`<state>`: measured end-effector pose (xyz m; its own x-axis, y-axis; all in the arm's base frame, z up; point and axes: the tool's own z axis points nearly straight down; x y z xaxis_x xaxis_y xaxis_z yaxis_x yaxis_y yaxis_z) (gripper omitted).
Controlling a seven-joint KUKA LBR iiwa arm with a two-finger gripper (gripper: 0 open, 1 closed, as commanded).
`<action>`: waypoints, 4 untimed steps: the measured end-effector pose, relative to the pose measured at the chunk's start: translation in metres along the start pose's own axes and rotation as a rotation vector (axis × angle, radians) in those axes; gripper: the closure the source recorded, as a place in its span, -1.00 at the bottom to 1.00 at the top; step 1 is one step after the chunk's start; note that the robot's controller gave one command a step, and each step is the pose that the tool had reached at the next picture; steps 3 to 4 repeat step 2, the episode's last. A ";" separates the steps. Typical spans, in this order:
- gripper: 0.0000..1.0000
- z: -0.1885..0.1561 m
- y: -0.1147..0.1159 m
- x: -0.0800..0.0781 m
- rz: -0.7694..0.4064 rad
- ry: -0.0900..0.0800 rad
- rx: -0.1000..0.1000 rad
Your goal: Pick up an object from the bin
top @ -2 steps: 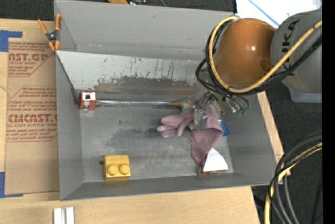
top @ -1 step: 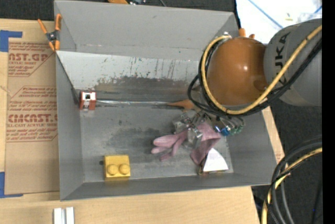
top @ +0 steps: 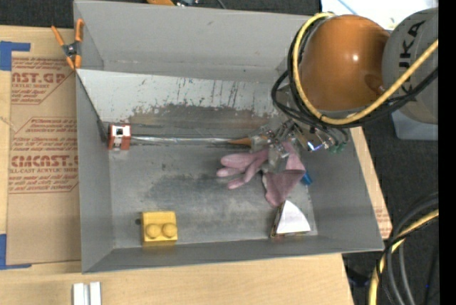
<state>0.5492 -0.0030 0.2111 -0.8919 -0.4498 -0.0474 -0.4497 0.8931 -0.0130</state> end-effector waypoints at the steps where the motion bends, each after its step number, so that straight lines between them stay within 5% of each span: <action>1: 1.00 0.023 0.038 0.003 -0.006 0.026 -0.019; 2: 1.00 0.042 0.029 0.000 -0.028 0.008 -0.009; 4: 1.00 0.042 0.029 0.000 -0.028 0.008 -0.009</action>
Offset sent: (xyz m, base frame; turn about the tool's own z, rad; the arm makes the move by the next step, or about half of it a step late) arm -0.0022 0.0021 -0.1373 -0.0992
